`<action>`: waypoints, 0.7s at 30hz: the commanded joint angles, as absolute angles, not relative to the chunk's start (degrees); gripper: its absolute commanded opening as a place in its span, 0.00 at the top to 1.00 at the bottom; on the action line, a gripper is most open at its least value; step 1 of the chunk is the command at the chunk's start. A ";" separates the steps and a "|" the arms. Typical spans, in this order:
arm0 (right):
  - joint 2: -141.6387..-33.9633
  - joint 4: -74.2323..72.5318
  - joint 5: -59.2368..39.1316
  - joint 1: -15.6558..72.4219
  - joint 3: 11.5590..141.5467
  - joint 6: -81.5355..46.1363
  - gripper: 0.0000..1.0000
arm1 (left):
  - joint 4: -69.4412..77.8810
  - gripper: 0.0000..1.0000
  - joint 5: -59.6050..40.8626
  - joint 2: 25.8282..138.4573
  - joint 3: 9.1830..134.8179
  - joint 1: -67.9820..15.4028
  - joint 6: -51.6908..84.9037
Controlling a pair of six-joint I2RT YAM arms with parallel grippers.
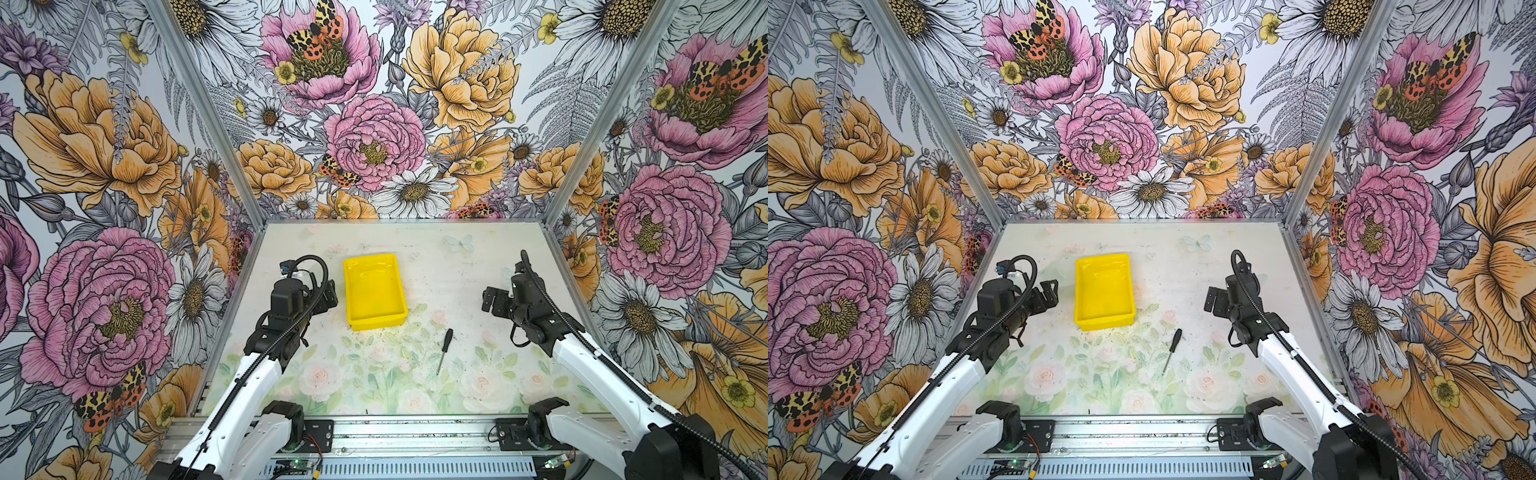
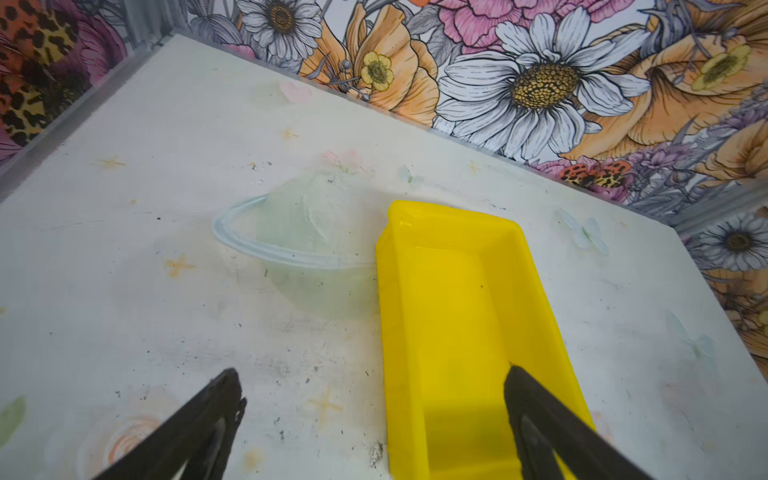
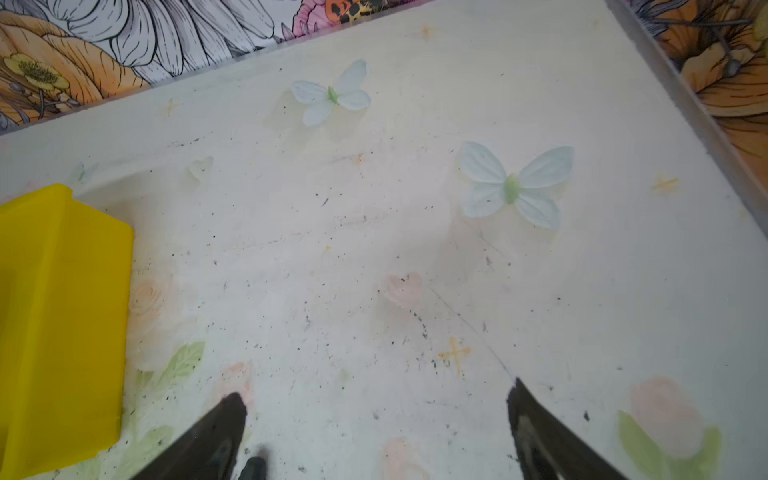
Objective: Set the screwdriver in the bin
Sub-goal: 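Move the right gripper toward the screwdriver while the left arm rises slightly, then lower the right gripper over the screwdriver handle and close on it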
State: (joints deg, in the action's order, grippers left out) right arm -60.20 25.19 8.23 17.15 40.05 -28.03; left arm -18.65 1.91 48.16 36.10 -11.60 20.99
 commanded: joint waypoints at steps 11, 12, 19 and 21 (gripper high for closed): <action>-65.73 26.71 2.86 27.86 37.67 -34.08 0.00 | -36.92 0.01 0.84 37.98 40.00 -33.41 27.12; -66.40 26.02 2.88 29.34 37.01 -34.75 0.00 | -37.42 0.01 2.54 37.74 40.25 -35.87 27.98; -72.21 22.30 3.88 36.73 37.03 -36.28 0.01 | -37.62 0.01 9.09 42.18 41.40 -49.26 31.30; -73.39 21.51 4.24 37.50 37.35 -37.03 0.01 | -37.62 0.01 9.81 45.08 42.43 -51.63 30.72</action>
